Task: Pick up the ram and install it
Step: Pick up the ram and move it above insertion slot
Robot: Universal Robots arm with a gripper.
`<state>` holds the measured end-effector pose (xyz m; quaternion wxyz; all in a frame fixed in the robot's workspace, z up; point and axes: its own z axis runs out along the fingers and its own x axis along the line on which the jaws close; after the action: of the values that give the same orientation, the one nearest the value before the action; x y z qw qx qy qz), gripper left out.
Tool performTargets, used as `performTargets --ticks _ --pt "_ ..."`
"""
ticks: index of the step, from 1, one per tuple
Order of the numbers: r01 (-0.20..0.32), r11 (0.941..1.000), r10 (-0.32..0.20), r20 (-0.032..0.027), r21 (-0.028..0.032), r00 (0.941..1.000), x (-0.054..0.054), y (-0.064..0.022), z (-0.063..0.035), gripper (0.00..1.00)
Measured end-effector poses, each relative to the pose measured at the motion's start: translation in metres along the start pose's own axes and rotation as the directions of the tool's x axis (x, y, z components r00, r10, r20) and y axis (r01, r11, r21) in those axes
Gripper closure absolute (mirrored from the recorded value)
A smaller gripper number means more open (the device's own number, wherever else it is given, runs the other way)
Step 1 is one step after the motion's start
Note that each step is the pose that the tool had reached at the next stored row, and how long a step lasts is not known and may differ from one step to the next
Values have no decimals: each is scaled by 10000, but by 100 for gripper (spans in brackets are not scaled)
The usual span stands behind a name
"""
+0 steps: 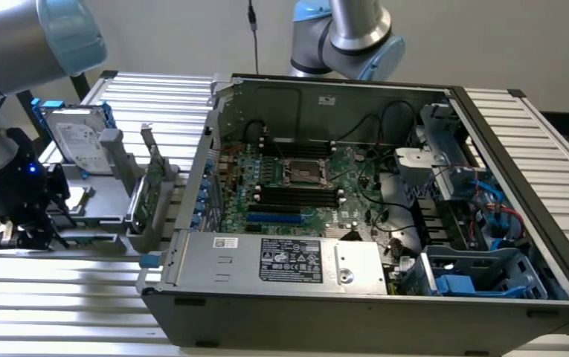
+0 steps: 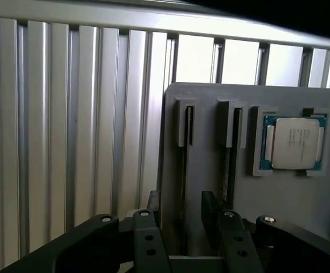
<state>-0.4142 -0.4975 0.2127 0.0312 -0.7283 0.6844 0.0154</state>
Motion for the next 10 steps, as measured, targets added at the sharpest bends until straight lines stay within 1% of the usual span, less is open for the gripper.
performTargets --ticks 2,3,4,5,7,10 --pt "-2 10000 2 109 8 9999 9 -2 19 58" --pt "-3 10000 2 148 10 9999 13 -5 26 58" --pt "-4 10000 4 175 9 9998 16 -8 32 58" --pt "-6 10000 6 191 4 9998 19 -12 37 58" --pt "-11 10000 11 198 -15 9998 21 -18 42 58" --pt "-17 10000 19 204 -65 9998 23 -20 61 58"
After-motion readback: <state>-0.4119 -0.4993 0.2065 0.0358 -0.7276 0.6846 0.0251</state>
